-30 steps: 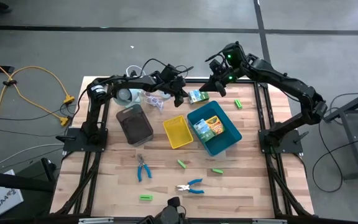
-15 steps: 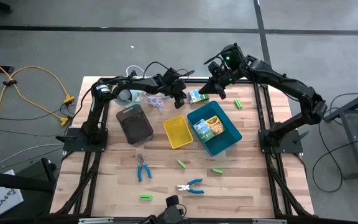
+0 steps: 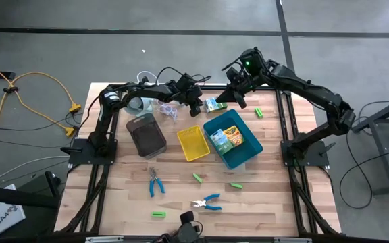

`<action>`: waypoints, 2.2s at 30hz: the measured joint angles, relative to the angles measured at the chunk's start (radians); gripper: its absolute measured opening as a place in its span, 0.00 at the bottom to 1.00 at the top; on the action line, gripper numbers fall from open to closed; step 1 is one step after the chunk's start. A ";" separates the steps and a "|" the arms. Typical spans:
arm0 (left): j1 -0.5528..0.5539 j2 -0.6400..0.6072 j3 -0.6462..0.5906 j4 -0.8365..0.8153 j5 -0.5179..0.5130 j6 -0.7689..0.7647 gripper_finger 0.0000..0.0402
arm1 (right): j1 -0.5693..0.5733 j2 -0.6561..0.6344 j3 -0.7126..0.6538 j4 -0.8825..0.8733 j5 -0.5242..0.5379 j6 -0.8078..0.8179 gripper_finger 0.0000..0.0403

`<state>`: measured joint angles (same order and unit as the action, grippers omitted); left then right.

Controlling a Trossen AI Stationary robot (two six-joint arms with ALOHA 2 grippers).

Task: Pick & Place School Supplies
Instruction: Put the crayons box into the blue bin

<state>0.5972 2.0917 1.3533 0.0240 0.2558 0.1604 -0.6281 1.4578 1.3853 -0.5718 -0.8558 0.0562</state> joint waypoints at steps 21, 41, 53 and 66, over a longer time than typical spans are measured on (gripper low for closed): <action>-0.014 0.000 0.000 0.082 0.022 -0.340 0.17 | 0.000 0.000 0.000 0.000 -0.008 0.000 0.00; -0.014 -0.001 0.000 0.090 0.140 -0.206 0.17 | 0.000 0.000 0.000 0.008 0.420 -0.001 0.00; -0.014 -0.001 0.000 0.089 0.145 -0.196 0.17 | 0.000 0.000 0.000 0.008 0.591 -0.001 0.00; 0.046 -0.009 0.001 0.047 0.314 -0.269 0.17 | 0.000 0.000 0.000 0.008 0.592 -0.001 0.00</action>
<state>0.6431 2.0827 1.3544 0.0714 0.5701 -0.1088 -0.6281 1.4582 1.3853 -0.5640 -0.2638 0.0553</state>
